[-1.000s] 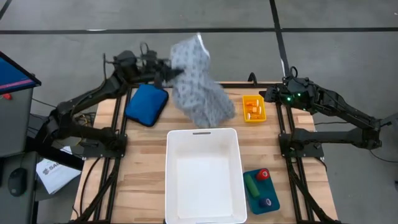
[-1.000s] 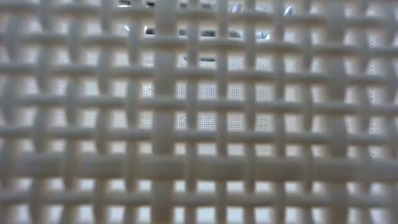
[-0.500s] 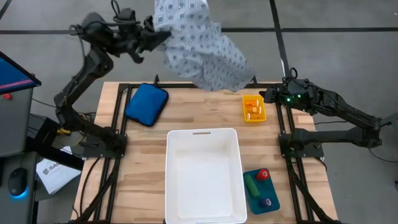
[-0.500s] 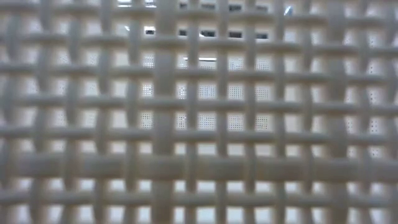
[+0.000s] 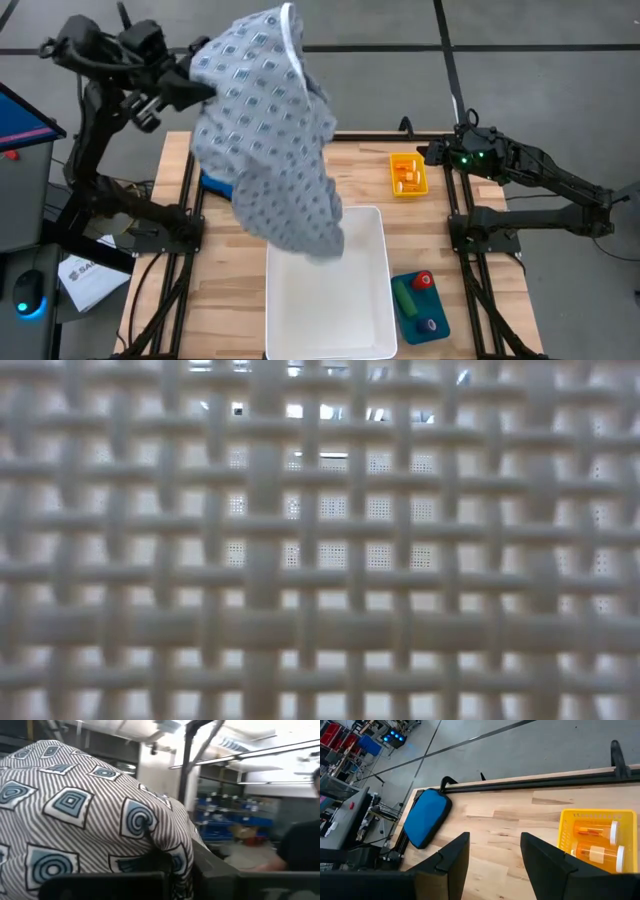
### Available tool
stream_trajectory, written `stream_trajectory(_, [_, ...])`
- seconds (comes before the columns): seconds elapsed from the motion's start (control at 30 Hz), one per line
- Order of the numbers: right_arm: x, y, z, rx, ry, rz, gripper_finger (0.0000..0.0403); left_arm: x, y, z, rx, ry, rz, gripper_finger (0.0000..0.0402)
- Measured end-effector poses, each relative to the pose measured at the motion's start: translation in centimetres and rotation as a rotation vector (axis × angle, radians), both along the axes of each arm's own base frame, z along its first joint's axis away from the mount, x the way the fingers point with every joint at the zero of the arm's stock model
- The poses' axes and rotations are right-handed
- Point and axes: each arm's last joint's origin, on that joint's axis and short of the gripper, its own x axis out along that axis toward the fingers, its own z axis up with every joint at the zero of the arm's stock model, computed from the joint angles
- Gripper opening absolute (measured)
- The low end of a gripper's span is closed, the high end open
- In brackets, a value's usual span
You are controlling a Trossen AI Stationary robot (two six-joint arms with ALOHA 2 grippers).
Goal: Pick & place medical supplies in basket/bin
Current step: Put the gray patterned patient gown into the white laundry bin
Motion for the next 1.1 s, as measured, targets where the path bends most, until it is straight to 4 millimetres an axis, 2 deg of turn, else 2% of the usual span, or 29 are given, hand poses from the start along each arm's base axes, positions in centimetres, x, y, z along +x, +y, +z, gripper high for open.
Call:
stream_trajectory(0.2, [0.0,0.0,0.0,0.003,-0.010,-0.030,0.0173,0.1,-3.5,0.6,0.006,-0.013,-0.177,0.0003])
stream_trajectory(0.3, [0.0,0.0,0.0,0.005,-0.013,-0.036,0.0173,0.9,-5.1,-0.1,0.022,0.020,-0.207,0.0003])
stream_trajectory(0.4, [0.0,0.0,0.0,0.015,-0.023,-0.039,0.0173,2.2,-6.4,-1.3,0.034,0.086,-0.165,0.0003])
stream_trajectory(0.53, [0.1,0.3,0.0,0.014,-0.022,-0.011,0.0173,4.4,-8.8,-2.7,0.082,0.161,-0.053,0.0003])
stream_trajectory(0.73, [0.3,0.9,0.0,0.001,-0.009,0.044,0.0173,9.6,-12.4,-5.0,0.151,0.232,0.122,0.0003])
stream_trajectory(0.9, [0.5,1.6,0.0,0.000,-0.005,0.108,0.0173,13.4,-15.1,-7.4,0.134,0.340,0.091,0.0003])
stream_trajectory(1.1, [0.7,2.6,0.0,-0.014,0.005,0.173,0.0173,15.2,-18.4,-10.0,0.064,0.509,0.097,0.0003])
